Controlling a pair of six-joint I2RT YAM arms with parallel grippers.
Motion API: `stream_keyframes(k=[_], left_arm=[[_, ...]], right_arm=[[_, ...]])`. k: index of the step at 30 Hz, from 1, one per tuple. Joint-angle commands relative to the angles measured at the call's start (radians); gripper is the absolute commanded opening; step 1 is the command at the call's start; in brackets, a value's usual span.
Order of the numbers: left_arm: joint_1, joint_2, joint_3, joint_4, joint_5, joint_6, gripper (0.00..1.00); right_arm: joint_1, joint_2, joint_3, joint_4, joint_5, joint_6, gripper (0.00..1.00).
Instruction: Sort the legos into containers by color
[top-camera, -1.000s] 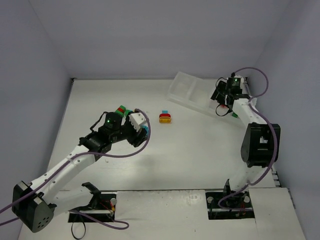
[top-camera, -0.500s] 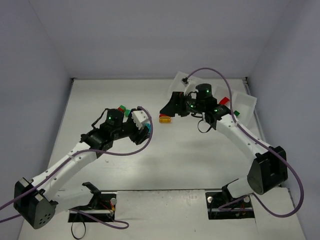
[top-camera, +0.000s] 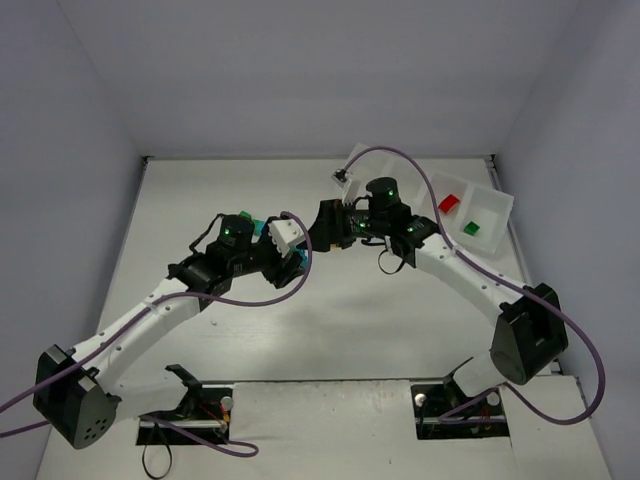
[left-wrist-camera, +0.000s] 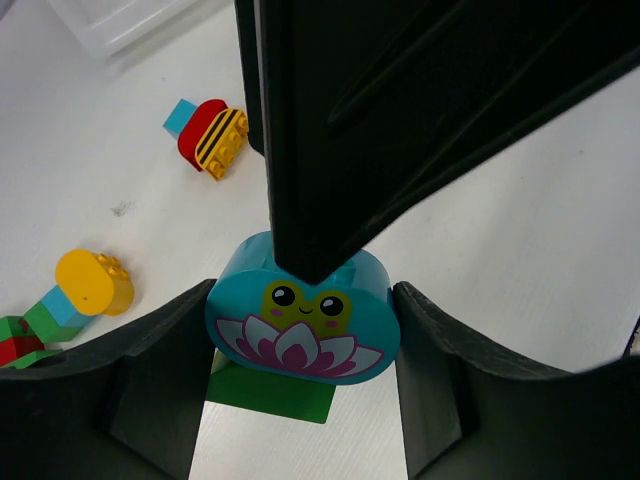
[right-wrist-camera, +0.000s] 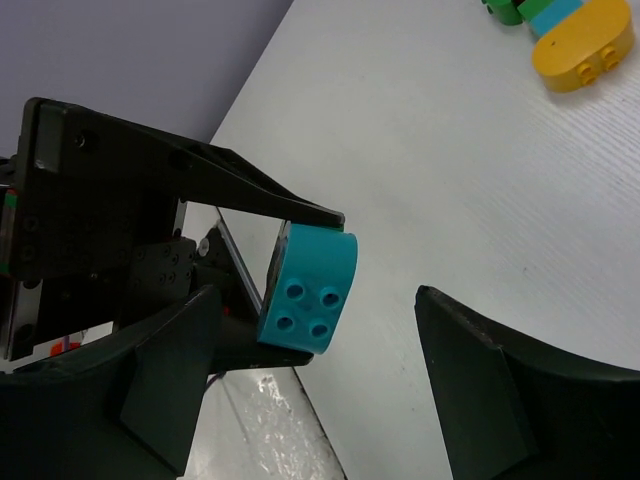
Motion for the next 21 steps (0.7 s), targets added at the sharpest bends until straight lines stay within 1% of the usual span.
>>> stream_keyframes(k=[1,8,12,14,15,17,18,19,20,21], left_arm=[[-0.005,-0.010,0.067,0.069,0.029,0.016,0.00],[-0.005,-0.014,0.067,0.072,0.029,0.014,0.00],[-0.005,-0.010,0.065,0.070,0.020,0.019,0.00],[-0.005,-0.008,0.064,0.070,0.020,0.019,0.00],[-0.005,-0.008,0.064,0.072,0.022,0.020,0.00],[-0.005,-0.006,0.064,0.070,0.025,0.017,0.00],[-0.005,-0.006,0.064,0.070,0.025,0.017,0.00],[-0.005,-0.006,0.064,0.070,0.025,0.017,0.00],[-0.007,-0.008,0.062,0.069,0.025,0.020,0.00],[-0.005,-0.008,0.061,0.069,0.023,0.020,0.03]], right_arm=[[0.028,0.017,0.015,0.079,-0.014,0.012,0.75],[0.058,0.049,0.023,0.081,-0.012,0.016,0.75],[0.074,0.054,0.018,0.082,-0.011,0.016,0.70],[0.077,0.054,0.013,0.082,-0.011,0.018,0.66],[0.078,0.053,0.012,0.082,-0.012,0.018,0.60],[0.078,0.048,0.009,0.084,-0.006,0.016,0.51],[0.078,0.048,0.007,0.084,-0.001,0.013,0.37],[0.078,0.046,0.009,0.084,0.003,0.013,0.29],[0.077,0.045,0.010,0.084,0.012,0.010,0.15],[0.077,0.043,0.009,0.084,0.018,0.009,0.08]])
